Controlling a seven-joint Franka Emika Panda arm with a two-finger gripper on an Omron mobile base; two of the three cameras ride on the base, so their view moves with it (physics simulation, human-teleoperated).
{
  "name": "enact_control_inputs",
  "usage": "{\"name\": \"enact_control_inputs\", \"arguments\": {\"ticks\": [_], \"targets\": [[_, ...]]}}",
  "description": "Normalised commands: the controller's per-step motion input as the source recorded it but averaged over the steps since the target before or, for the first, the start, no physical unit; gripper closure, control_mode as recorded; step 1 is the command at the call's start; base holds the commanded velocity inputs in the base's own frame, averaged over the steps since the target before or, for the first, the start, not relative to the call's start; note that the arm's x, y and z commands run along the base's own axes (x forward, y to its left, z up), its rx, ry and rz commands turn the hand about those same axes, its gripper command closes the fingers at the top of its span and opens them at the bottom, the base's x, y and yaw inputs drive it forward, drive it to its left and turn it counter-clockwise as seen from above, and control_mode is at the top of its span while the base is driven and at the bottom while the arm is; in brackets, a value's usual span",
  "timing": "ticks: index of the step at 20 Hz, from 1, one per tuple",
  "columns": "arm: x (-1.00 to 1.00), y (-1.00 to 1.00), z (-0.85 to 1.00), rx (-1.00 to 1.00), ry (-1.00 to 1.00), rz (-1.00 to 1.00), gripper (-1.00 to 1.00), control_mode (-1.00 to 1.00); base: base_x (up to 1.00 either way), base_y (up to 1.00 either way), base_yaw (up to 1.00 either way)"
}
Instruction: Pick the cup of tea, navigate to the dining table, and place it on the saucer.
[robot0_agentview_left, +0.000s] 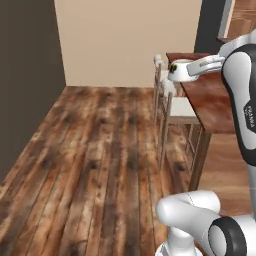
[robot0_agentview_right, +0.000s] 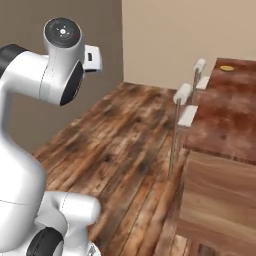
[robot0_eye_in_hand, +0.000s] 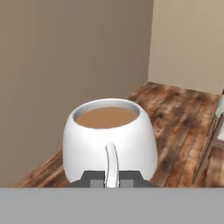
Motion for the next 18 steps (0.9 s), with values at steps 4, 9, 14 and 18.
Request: {"name": "enact_control_inputs", "arguments": {"ticks": [4,9,14,18], "targets": [[0.0,0.0,0.0,0.0,0.0,0.0,1.0,1.0,1.0,0.87,-0.49],[0.0,0.0,0.0,0.0,0.0,0.0,1.0,1.0,1.0,0.91,-0.44],[0.0,0.0,0.0,0.0,0.0,0.0,1.0,1.0,1.0,0.97,-0.37],[0.0,0.0,0.0,0.0,0.0,0.0,1.0,1.0,1.0,0.99,-0.33]]}}
